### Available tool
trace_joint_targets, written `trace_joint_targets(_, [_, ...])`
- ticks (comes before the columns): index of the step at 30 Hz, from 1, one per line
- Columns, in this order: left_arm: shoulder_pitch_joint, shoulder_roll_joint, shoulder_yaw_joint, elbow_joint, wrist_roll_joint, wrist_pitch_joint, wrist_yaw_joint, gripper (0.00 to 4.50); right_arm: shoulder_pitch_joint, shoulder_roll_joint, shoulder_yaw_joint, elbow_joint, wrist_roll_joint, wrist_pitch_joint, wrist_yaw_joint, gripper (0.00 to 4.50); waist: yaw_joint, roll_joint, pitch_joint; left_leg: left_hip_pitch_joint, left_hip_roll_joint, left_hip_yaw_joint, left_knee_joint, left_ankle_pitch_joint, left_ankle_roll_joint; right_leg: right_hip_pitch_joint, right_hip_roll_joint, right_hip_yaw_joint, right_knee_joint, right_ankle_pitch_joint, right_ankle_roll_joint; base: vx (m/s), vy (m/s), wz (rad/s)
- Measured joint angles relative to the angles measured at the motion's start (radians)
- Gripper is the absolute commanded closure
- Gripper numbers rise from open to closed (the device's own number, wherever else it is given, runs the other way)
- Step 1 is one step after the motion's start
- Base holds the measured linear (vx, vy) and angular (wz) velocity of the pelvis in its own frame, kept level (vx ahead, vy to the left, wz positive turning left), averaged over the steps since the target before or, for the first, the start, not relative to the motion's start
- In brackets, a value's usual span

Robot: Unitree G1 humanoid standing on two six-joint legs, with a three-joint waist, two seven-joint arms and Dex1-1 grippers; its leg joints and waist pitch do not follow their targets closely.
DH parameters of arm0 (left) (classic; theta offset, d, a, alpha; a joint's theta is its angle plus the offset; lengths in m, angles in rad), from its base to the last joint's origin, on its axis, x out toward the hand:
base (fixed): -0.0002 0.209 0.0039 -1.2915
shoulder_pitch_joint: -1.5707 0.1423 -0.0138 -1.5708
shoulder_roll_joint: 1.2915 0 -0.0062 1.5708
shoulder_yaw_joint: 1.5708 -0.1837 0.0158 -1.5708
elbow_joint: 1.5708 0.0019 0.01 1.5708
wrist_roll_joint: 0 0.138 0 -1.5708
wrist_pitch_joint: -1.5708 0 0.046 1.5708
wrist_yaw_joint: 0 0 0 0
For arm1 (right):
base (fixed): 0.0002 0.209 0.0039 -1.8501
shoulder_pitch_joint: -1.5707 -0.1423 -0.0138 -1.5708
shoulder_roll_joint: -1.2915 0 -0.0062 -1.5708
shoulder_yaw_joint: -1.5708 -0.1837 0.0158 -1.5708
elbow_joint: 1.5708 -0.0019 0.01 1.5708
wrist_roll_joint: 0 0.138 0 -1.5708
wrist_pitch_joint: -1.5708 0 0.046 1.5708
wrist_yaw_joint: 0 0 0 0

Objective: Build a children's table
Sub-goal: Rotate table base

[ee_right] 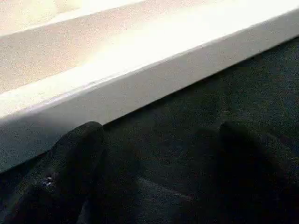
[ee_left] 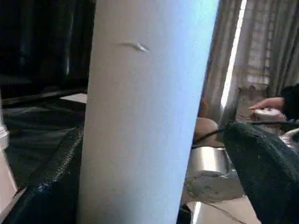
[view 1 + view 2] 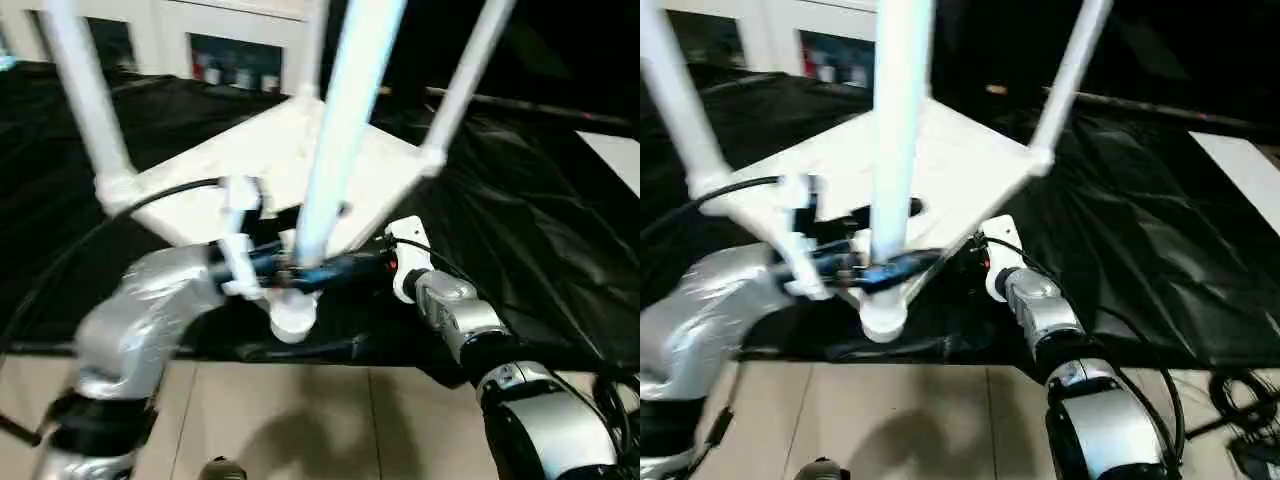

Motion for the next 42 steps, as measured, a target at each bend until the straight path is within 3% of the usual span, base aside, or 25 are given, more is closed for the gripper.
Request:
trace_joint_targets(3, [-0.057, -0.037, -0.024, 0.093, 0.07, -0.061, 0.041, 0.0, -0.011, 0.022, 0.001, 0.019, -0.006, -0.026, 0.003, 0.09, -0.016, 0.008, 0.001, 0.002, 0.0, 0.0, -0.001, -0.001, 0.001, -0.001, 0.0, 0.001, 0.0, 0.004, -0.003, 0.0, 0.0, 0.0])
trace_joint_targets(7, [-0.116, -0.058, -0.039, 0.228, 0.16, -0.156, 0.129, 0.0, -0.026, 0.039, 0.005, 0.049, -0.011, -0.052, -0.001, 0.09, -0.024, 0.019, 0.0, 0.002, 0.001, 0.001, -0.001, -0.002, 0.004, -0.003, 0.0, 0.001, 0.0, 0.009, -0.005, 0.0, 0.0, 0.0])
trace_joint_targets(15, [-0.291, -0.065, -0.044, 0.594, 0.37, -0.386, 0.373, 0.0, -0.051, 0.044, -0.049, 0.066, 0.011, -0.132, -0.055, 0.09, -0.017, 0.035, -0.003, 0.0, 0.0, 0.002, -0.001, 0.002, 0.009, -0.01, -0.001, 0.002, 0.0, 0.018, -0.005, 0.0, 0.0, 0.0])
trace_joint_targets(22, [-0.329, -0.115, -0.013, 0.767, 0.394, -0.516, 0.456, 0.0, 0.011, -0.016, -0.1, -0.021, 0.051, -0.175, -0.038, 0.09, 0.015, 0.04, -0.002, -0.002, 0.0, 0.003, 0.0, 0.003, 0.012, -0.012, -0.002, 0.003, -0.001, 0.019, -0.005, 0.0, 0.0, 0.0])
trace_joint_targets(27, [-0.331, -0.169, 0.022, 0.759, 0.34, -0.548, 0.409, 0.0, 0.09, -0.02, -0.099, -0.098, 0.056, -0.176, -0.012, 0.09, 0.024, 0.05, -0.001, -0.004, 0.0, 0.004, 0.001, 0.002, 0.013, -0.013, -0.003, 0.003, -0.002, 0.019, -0.005, 0.0, 0.0, 0.0])
trace_joint_targets(31, [-0.19, -0.188, 0.019, 0.564, 0.239, -0.546, 0.286, 0.0, 0.227, -0.034, -0.104, -0.331, 0.089, -0.133, 0.008, 0.09, 0.025, 0.062, -0.004, -0.005, 0.0, 0.005, 0.0, 0.001, 0.016, -0.013, -0.003, 0.003, -0.006, 0.019, -0.004, 0.0, 0.0, 0.0])
trace_joint_targets(35, [-0.033, -0.142, -0.005, 0.435, 0.23, -0.563, 0.263, 0.0, 0.384, -0.049, -0.11, -0.595, 0.114, -0.048, 0.002, 0.09, 0.02, 0.071, -0.01, -0.005, 0.0, 0.005, -0.001, -0.001, 0.019, -0.01, -0.002, 0.004, -0.014, 0.019, -0.003, 0.0, 0.0, 0.0])
trace_joint_targets(38, [0.069, -0.115, 0.014, 0.47, 0.288, -0.646, 0.342, 0.0, 0.496, -0.048, -0.098, -0.747, 0.128, 0.003, 0.003, 0.09, 0.016, 0.076, -0.01, -0.006, 0.0, 0.005, -0.002, -0.002, 0.02, -0.012, -0.002, 0.005, -0.017, 0.021, 0.001, 0.0, 0.0, 0.0])
trace_joint_targets(42, [0.143, -0.106, 0.091, 0.478, 0.3, -0.7, 0.373, 0.0, 0.582, -0.048, -0.09, -0.855, 0.131, 0.027, 0.003, 0.09, 0.002, 0.078, -0.01, -0.003, 0.0, 0.006, -0.005, -0.002, 0.02, -0.012, -0.002, 0.007, -0.017, 0.021, 0.001, 0.0, 0.0, 0.0])
